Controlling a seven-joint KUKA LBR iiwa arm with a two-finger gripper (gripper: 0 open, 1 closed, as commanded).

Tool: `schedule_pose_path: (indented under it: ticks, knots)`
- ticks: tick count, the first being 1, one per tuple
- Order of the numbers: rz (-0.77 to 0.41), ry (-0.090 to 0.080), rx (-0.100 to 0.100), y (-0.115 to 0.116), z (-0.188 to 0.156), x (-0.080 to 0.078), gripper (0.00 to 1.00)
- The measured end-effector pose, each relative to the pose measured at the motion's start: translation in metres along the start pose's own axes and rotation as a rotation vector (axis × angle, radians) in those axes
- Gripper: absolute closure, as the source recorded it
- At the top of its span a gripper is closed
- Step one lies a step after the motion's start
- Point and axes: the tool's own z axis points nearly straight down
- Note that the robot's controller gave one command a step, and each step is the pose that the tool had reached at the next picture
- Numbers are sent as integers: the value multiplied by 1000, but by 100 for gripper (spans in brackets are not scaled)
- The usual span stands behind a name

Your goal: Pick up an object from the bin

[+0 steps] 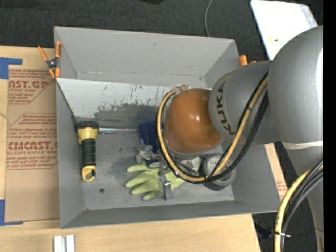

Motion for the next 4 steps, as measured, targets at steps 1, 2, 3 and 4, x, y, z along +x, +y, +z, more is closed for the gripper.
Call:
schedule_pose_path:
  ticks: [1,2,3,4]
  knots:
    - [193,-4,-2,13,11,17,100]
    - [193,-4,-2,13,11,17,100]
    - [193,-4,-2,13,11,17,100]
    - [193,8,-3,14,-14,20,100]
